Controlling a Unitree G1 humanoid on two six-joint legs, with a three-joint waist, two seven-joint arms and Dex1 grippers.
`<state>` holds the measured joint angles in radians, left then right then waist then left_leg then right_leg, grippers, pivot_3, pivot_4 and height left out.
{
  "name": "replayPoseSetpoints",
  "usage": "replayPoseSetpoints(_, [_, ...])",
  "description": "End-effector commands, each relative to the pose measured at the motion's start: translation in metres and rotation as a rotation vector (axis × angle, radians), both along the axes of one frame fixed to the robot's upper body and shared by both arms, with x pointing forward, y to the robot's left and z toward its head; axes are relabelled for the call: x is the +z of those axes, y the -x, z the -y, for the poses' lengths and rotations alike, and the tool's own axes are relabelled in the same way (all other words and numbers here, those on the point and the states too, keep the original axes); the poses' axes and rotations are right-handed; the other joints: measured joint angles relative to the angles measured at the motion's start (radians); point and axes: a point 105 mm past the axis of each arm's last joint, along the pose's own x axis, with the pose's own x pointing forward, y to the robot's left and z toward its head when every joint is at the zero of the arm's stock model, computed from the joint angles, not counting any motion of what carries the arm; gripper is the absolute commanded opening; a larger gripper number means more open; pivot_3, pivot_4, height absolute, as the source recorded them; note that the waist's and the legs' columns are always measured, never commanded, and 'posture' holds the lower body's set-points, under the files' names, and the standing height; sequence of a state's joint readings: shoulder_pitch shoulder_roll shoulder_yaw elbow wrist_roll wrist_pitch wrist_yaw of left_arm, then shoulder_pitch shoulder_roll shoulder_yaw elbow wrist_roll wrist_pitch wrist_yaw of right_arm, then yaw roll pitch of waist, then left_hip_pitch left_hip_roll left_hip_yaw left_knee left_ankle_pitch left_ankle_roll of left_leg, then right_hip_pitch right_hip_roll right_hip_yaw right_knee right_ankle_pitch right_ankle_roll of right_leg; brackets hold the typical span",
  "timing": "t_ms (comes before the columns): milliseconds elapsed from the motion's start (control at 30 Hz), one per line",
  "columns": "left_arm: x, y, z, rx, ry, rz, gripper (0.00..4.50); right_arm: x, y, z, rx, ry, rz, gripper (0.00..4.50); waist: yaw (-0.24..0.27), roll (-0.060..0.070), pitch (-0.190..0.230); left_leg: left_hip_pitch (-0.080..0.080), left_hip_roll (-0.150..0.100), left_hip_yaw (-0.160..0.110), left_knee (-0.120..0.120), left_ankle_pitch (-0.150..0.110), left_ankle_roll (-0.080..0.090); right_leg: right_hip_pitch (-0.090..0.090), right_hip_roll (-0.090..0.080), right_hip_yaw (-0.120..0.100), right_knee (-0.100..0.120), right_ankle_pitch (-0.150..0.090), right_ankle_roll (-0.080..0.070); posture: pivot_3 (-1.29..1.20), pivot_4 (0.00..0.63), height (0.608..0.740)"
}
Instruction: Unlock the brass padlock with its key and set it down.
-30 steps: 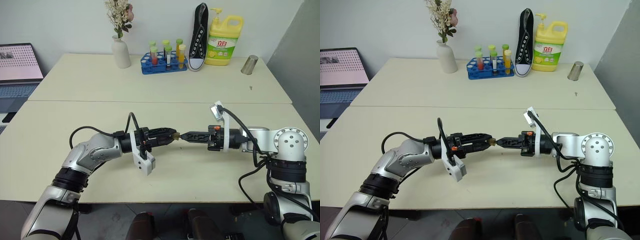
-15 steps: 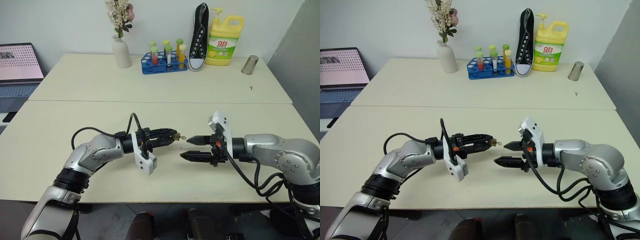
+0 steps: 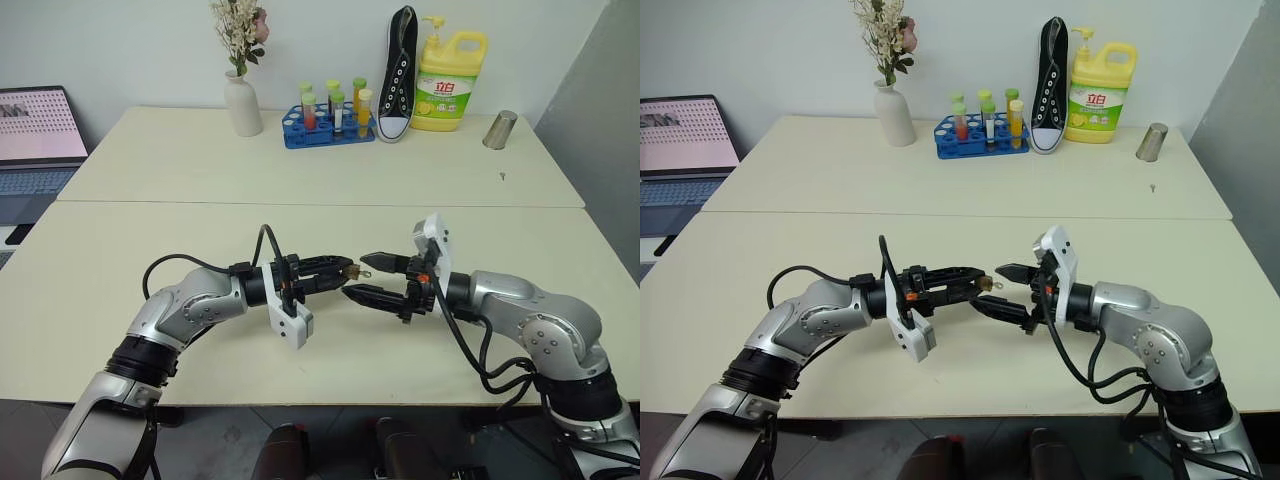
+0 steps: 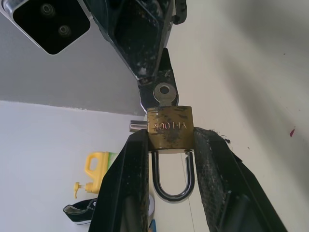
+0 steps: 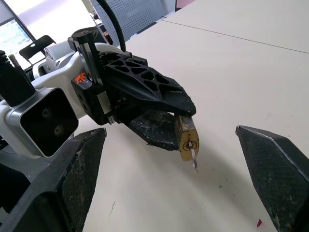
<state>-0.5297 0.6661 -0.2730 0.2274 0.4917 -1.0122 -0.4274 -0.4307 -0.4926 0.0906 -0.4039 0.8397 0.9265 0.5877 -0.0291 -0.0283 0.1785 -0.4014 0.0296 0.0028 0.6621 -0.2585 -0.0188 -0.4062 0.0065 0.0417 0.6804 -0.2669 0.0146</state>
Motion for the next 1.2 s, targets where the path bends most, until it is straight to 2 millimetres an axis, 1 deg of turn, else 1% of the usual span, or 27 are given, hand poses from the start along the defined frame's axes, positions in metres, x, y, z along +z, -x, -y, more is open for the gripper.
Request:
replayPoseSetpoints(33, [0.0132,0.0012,0.0024,-0.021,0.040,0.034,0.96,0.0111,-0.0023,-0.0019,0.005,-0.016,0.049,4.50,0.000,0.000,0.000,0.000,0.000,0.000,0.000,0.000,0.000,0.000,0.000,0.000,0.000,0.000,0.000,0.00,0.150,0.740])
replayPoseSetpoints(133, [0.0142,-0.0002,0.0024,-0.020,0.040,0.038,0.96,0.0102,-0.0036,-0.0045,0.009,-0.043,0.013,3.88,0.000,0.000,0.000,0.000,0.000,0.000,0.000,0.000,0.000,0.000,0.000,0.000,0.000,0.000,0.000,0.00,0.150,0.740])
replayPoseSetpoints(467, [0.0138,-0.0019,0.0030,-0.018,0.044,0.036,0.96,0.0111,-0.0048,-0.0058,0.023,-0.049,0.009,0.21,0.000,0.000,0.000,0.000,0.000,0.000,0.000,0.000,0.000,0.000,0.000,0.000,0.000,0.000,0.000,0.00,0.150,0.740])
replayPoseSetpoints(500, [0.0137,-0.0017,0.0031,-0.019,0.044,0.035,0.96,0.0110,-0.0047,-0.0058,0.024,-0.048,0.010,0.15,0.000,0.000,0.000,0.000,0.000,0.000,0.000,0.000,0.000,0.000,0.000,0.000,0.000,0.000,0.000,0.00,0.150,0.740])
replayPoseSetpoints(1000, [0.0063,-0.0026,0.0022,-0.023,0.034,-0.031,0.96,0.0133,-0.0027,-0.0071,0.061,-0.055,0.015,0.15,0.000,0.000,0.000,0.000,0.000,0.000,0.000,0.000,0.000,0.000,0.000,0.000,0.000,0.000,0.000,0.00,0.150,0.740])
replayPoseSetpoints(1067, [0.0062,-0.0005,0.0010,-0.024,0.054,-0.067,1.72,0.0134,-0.0027,-0.0069,0.063,-0.055,0.016,0.15,0.000,0.000,0.000,0.000,0.000,0.000,0.000,0.000,0.000,0.000,0.000,0.000,0.000,0.000,0.000,0.00,0.150,0.740])
replayPoseSetpoints(1100, [0.0060,0.0004,0.0006,-0.025,0.060,-0.083,1.97,0.0133,-0.0028,-0.0067,0.064,-0.054,0.017,0.15,0.000,0.000,0.000,0.000,0.000,0.000,0.000,0.000,0.000,0.000,0.000,0.000,0.000,0.000,0.000,0.00,0.150,0.740])
replayPoseSetpoints(1200, [0.0065,0.0052,-0.0020,-0.042,0.074,-0.098,2.96,0.0128,-0.0053,-0.0046,0.055,-0.048,0.022,0.15,0.000,0.000,0.000,0.000,0.000,0.000,0.000,0.000,0.000,0.000,0.000,0.000,0.000,0.000,0.000,0.00,0.150,0.740])
